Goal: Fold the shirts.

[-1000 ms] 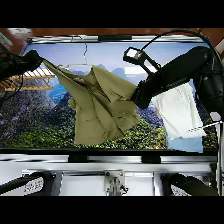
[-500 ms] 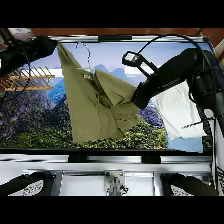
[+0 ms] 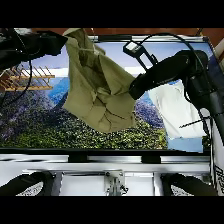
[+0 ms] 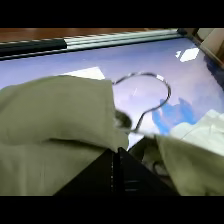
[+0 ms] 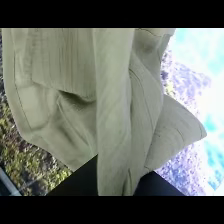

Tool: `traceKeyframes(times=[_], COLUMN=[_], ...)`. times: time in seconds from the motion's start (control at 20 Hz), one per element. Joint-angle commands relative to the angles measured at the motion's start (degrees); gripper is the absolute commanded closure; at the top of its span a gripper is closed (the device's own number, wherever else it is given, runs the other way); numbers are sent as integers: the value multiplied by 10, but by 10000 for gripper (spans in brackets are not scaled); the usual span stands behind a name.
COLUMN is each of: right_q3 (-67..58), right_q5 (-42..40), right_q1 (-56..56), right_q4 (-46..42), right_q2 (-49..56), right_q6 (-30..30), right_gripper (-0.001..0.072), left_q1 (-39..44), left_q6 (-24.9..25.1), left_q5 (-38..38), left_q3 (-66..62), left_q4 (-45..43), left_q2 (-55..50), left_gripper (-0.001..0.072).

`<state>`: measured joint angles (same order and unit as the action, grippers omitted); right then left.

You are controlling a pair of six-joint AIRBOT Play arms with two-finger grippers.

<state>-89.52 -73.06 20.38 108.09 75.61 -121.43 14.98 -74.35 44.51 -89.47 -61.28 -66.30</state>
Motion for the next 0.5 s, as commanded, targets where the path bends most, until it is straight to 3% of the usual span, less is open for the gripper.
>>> traceKeyframes(times=[0.0, 0.25, 0.45], right_q3=[-1, -1, -1], right_q5=[18, 39, 109], right_q1=[-18, -17, -17], right_q4=[2, 24, 26], right_q2=[-16, -61, -82], right_q6=[21, 21, 44], right_gripper=[643, 643, 643], left_q1=[-5, -5, 27], left_q6=[-38, -39, -39], left_q5=[62, 124, 137], left_q3=[-3, 0, 10], left_q4=[-116, -146, -146], left_q2=[17, 9, -3], left_gripper=[674, 673, 672])
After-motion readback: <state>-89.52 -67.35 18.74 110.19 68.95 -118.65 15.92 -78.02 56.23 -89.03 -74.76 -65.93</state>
